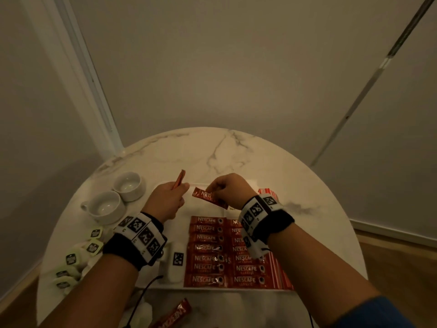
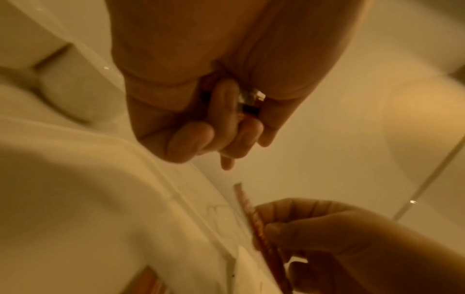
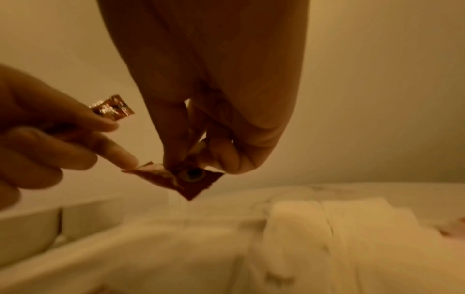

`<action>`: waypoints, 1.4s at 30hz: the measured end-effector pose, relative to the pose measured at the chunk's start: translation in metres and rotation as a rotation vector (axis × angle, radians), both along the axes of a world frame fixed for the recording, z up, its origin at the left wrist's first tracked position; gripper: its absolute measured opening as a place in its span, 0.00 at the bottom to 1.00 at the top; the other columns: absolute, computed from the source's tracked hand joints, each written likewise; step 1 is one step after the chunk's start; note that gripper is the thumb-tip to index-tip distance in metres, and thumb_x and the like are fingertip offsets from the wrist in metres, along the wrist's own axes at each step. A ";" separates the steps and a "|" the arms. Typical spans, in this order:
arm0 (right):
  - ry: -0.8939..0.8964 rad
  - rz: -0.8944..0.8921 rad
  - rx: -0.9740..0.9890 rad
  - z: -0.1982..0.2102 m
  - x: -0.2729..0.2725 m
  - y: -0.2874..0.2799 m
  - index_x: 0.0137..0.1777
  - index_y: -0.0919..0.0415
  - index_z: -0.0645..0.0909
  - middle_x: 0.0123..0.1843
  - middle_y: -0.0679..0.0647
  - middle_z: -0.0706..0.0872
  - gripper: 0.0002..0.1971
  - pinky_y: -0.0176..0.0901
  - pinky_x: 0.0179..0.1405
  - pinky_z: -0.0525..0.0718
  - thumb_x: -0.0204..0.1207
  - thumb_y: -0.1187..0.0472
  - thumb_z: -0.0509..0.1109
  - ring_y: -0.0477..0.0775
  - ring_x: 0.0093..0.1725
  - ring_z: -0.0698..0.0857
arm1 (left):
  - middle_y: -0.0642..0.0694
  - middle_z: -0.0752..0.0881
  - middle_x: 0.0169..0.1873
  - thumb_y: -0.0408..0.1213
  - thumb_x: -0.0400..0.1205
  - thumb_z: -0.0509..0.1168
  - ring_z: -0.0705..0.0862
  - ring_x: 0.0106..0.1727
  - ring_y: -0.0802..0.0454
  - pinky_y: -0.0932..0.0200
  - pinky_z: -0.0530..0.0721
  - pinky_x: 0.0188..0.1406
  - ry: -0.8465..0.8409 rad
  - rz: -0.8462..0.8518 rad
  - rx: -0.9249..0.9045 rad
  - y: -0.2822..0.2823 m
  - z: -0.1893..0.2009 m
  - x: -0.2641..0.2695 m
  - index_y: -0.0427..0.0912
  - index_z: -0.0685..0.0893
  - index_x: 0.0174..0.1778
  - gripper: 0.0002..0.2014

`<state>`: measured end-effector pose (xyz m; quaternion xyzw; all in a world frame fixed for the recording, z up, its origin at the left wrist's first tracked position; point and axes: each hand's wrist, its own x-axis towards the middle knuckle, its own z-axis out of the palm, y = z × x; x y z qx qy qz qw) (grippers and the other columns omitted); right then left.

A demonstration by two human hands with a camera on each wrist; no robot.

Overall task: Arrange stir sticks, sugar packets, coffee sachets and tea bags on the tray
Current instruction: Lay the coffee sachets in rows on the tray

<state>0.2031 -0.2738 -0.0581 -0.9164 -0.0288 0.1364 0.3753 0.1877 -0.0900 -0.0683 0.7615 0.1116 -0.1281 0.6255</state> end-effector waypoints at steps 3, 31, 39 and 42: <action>0.059 -0.011 -0.094 -0.018 0.011 0.010 0.46 0.56 0.90 0.35 0.48 0.87 0.08 0.37 0.37 0.83 0.73 0.68 0.72 0.46 0.34 0.84 | 0.46 0.74 0.24 0.39 0.82 0.61 0.66 0.20 0.54 0.63 0.65 0.19 0.114 -0.029 -0.021 0.003 -0.009 0.000 0.36 0.83 0.50 0.10; 0.092 0.218 -0.469 -0.043 0.023 0.028 0.56 0.60 0.88 0.57 0.56 0.87 0.11 0.48 0.62 0.83 0.78 0.64 0.67 0.56 0.57 0.84 | 0.41 0.87 0.42 0.33 0.82 0.62 0.85 0.43 0.50 0.55 0.81 0.42 0.230 -0.044 0.033 -0.004 -0.035 0.010 0.32 0.86 0.49 0.09; -0.012 0.068 -0.271 -0.029 0.024 0.016 0.54 0.57 0.88 0.56 0.52 0.88 0.10 0.43 0.57 0.83 0.78 0.65 0.67 0.52 0.56 0.84 | 0.43 0.87 0.38 0.38 0.83 0.59 0.82 0.35 0.49 0.58 0.78 0.35 0.066 -0.100 0.222 -0.004 -0.028 0.007 0.38 0.85 0.48 0.11; 0.035 -0.012 0.134 -0.005 0.020 0.013 0.52 0.58 0.87 0.48 0.54 0.88 0.10 0.38 0.39 0.79 0.78 0.63 0.65 0.51 0.46 0.85 | 0.47 0.85 0.37 0.39 0.83 0.61 0.81 0.38 0.51 0.59 0.74 0.33 -0.059 -0.217 0.397 -0.006 -0.017 0.006 0.42 0.86 0.45 0.09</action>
